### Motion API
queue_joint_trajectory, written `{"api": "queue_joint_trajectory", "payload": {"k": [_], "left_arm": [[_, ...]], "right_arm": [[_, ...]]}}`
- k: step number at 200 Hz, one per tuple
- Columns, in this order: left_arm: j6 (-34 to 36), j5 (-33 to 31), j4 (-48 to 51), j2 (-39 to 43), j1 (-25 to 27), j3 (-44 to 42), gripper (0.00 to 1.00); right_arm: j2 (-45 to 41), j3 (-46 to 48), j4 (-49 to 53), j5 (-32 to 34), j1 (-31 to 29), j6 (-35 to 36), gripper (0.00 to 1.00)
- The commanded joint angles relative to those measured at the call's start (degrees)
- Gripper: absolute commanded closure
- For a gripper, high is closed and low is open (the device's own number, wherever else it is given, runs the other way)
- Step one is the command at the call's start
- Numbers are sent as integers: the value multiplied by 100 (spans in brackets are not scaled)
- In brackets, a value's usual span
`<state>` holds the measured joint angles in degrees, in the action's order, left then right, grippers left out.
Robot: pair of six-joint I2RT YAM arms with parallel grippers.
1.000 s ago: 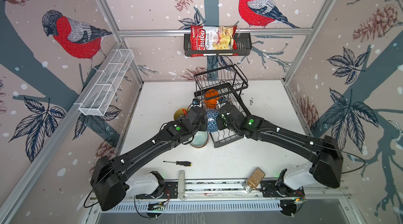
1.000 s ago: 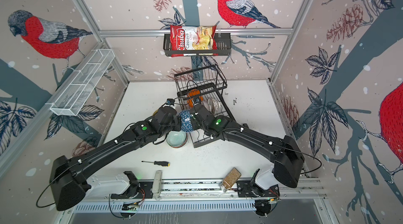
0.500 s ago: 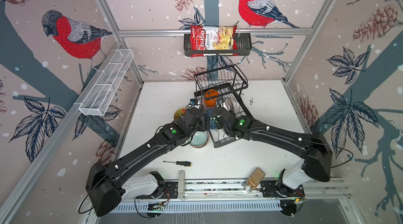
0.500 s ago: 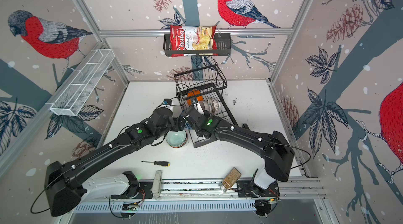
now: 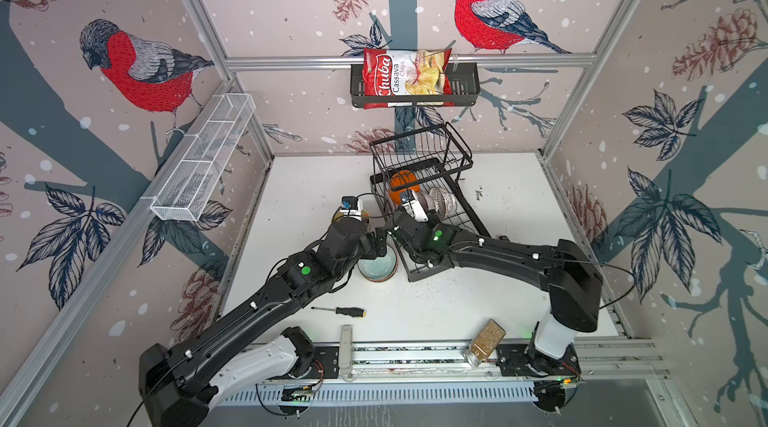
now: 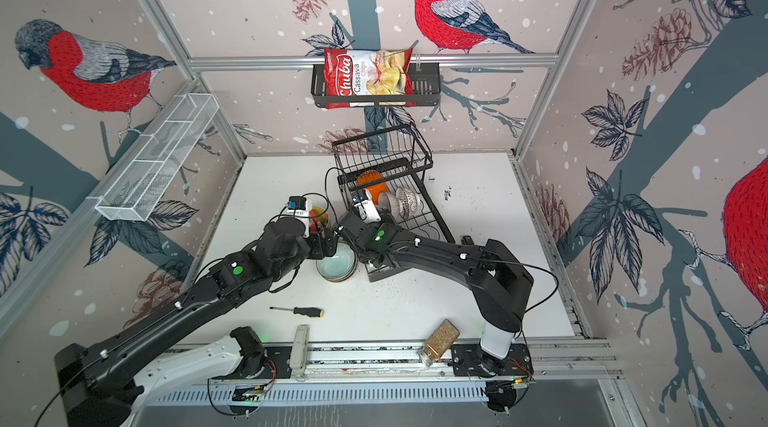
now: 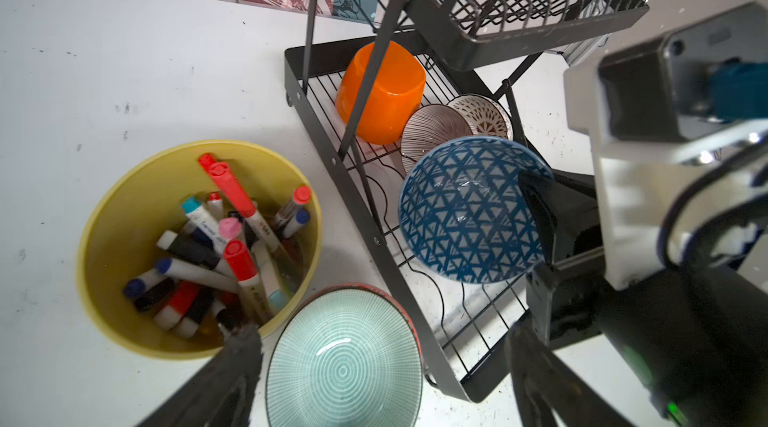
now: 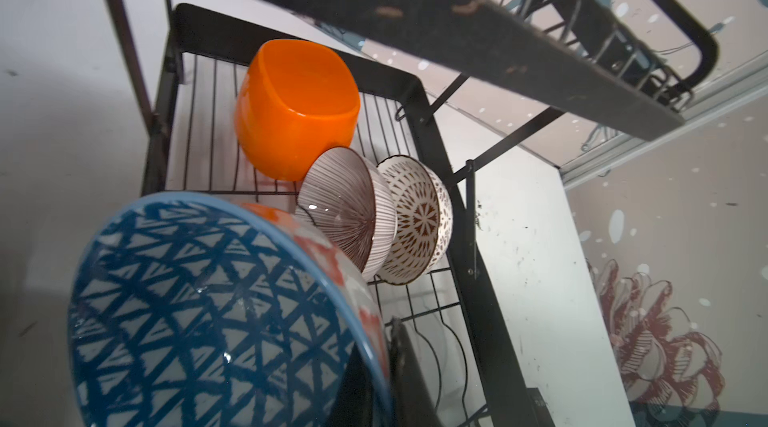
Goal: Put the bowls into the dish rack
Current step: 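Close the right gripper on the blue bowl rim while the left gripper releases and withdraws, then lower the blue bowl on edge into the rack beside the pink-striped bowl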
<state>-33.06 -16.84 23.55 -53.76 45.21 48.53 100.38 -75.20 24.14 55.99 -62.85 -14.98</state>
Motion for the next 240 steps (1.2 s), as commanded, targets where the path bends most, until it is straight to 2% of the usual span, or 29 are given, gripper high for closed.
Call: {"api": "queue_joint_trajectory", "payload": {"k": [1,81,240], "left_arm": [[-86,-77,-401,131,-30,-37,8],[-112,-136,-348,540,-146,-208,7],[-76,-359,-412,1051,-327,-589,4]], "right_arm": [[84,31,-336,635,-17,353,100],[625,-111,-989,845,41,966,100],[1364,-430,-1654,1014,373,1248,100]]}}
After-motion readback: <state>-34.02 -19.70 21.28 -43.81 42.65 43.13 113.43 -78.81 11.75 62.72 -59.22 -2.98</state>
